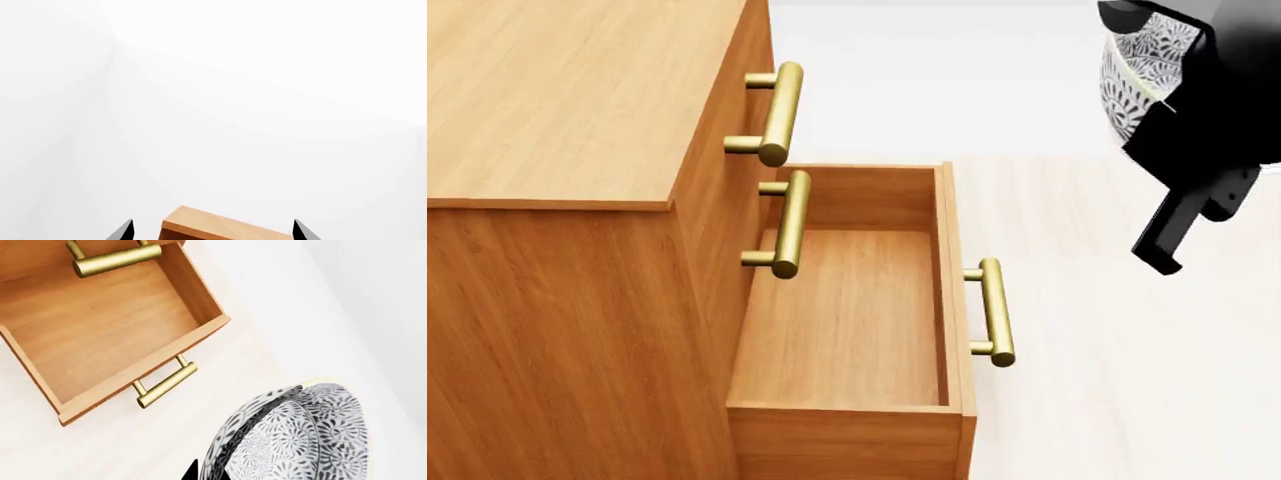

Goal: Put the bowl on top of the cabinet.

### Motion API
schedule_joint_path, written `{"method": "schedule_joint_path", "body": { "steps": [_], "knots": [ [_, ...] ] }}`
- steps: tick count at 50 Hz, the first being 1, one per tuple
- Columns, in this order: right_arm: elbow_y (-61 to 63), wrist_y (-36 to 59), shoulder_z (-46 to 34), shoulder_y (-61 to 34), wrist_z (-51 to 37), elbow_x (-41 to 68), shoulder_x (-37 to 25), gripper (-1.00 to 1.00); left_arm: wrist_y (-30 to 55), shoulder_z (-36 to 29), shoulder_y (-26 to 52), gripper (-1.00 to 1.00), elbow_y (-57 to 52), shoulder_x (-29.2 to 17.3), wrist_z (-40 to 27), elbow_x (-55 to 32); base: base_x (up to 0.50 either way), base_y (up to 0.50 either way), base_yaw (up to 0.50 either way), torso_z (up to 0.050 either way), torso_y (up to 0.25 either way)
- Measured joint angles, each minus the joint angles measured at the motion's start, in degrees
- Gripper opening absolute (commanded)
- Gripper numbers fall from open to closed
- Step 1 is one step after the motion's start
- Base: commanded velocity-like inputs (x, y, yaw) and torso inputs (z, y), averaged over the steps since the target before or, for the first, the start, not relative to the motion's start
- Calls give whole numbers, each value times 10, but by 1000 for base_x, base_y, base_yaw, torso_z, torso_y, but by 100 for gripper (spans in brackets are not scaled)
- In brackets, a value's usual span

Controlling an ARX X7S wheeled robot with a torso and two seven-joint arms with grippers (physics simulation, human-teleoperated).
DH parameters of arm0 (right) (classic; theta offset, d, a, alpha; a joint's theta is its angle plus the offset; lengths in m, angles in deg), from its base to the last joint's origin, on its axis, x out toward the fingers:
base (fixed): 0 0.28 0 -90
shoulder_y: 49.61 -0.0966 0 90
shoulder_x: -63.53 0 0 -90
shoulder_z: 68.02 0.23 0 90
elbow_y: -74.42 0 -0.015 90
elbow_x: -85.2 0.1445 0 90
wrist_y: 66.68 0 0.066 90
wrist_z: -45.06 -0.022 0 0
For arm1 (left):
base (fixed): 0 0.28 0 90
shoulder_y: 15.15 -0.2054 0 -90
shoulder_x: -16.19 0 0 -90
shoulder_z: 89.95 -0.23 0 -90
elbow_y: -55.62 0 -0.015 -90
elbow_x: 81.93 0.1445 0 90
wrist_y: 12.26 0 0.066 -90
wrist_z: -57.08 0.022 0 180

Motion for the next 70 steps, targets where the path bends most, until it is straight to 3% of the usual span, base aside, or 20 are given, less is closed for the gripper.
{"method": "schedule_joint_path", "body": {
  "steps": [24,70],
  "knots": [
    [-78,-48,-23,-76,30,-13,135,-100,-4,-1,-3,100,1,0,0,-1,0,0,0,0,0],
    [51,-23,67,-56,-41,43,301,-100,-12,4,-10,100,-2,-4,-5,-8,0,0,0,0,0]
  ]
}}
